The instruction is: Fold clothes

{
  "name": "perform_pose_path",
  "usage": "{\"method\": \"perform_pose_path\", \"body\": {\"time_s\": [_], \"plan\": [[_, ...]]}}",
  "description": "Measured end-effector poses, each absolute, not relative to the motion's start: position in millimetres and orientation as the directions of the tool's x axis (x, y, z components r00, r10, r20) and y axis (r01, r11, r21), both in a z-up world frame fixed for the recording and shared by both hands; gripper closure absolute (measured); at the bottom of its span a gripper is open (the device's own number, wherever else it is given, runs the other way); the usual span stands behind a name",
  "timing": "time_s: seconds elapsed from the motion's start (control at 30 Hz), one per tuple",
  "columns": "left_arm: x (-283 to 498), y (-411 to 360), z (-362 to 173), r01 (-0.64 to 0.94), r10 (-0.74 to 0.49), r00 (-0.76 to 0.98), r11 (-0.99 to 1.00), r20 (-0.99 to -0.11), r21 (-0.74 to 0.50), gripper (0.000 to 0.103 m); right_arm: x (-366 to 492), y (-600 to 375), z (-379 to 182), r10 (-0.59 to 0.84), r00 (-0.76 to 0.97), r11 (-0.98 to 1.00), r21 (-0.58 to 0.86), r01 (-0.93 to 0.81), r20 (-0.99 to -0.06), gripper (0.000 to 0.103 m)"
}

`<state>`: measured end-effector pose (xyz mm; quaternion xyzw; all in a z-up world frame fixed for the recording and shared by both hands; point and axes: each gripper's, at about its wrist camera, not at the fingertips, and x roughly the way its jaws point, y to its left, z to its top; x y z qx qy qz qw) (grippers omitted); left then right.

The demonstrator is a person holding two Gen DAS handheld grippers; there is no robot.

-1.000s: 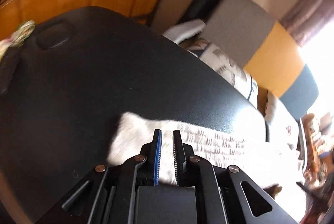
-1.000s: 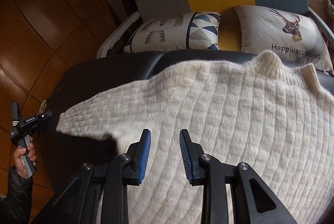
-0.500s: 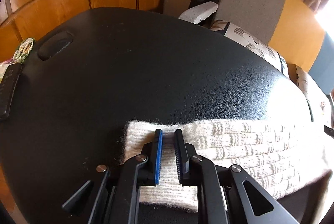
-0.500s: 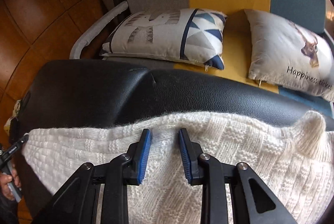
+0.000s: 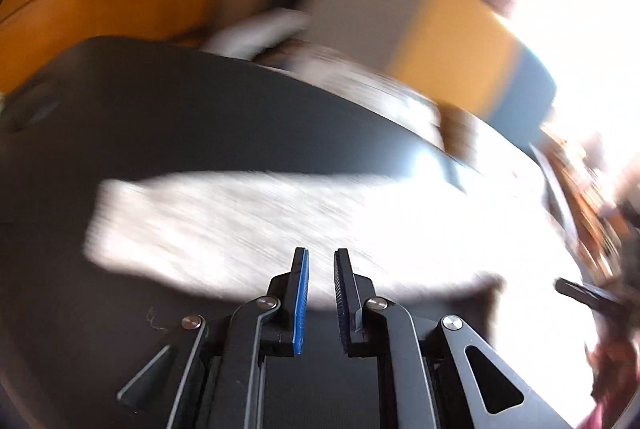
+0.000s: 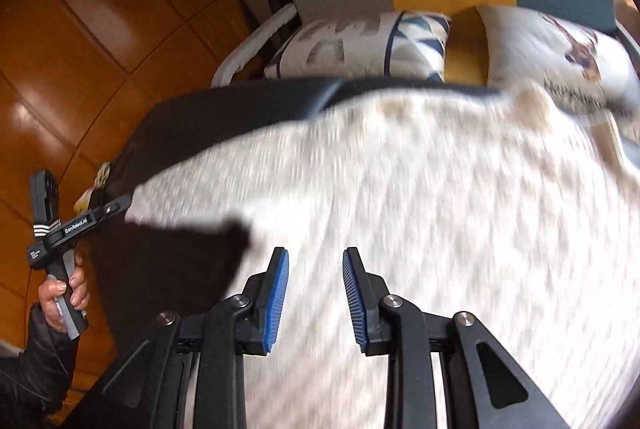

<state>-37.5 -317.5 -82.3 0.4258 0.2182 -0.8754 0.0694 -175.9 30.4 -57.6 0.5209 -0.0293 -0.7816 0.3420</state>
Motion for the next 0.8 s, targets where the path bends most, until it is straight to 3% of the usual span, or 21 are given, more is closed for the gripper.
{"method": "perform_pose_path", "body": {"time_s": [0.27,0.5,0.73,0.8], "plan": [[16.2,-132.4,-99.1,-0.053,0.408,-0.493,-0.896,-0.768,-0.441,0.09,-59.4,137.4,-67.4,-0.508,-0.214,-0.825,0.399,0.401,-0.834,0.075],[49.2,-138.4,-111.7,0.005,0.485,-0.462,-0.836,-0.742,-0.549,0.09,19.9,300.8,-67.2,-0.602,-0.384,-0.782,0.615,0.103,-0.701,0.072],[82.3,-144.4,-124.3,0.067,0.56,-0.435,-0.761,-0.705,-0.645,0.068,54.1,372.5,-116.4,-0.614,-0.423,-0.711,0.7,-0.071,-0.667,0.069],[86.2,-140.7,-124.4,0.061,0.558,-0.436,-0.765,-0.706,-0.641,0.053,54.4,376.2,-122.8,-0.642,-0.444,-0.669,0.74,-0.075,-0.625,0.069]]}}
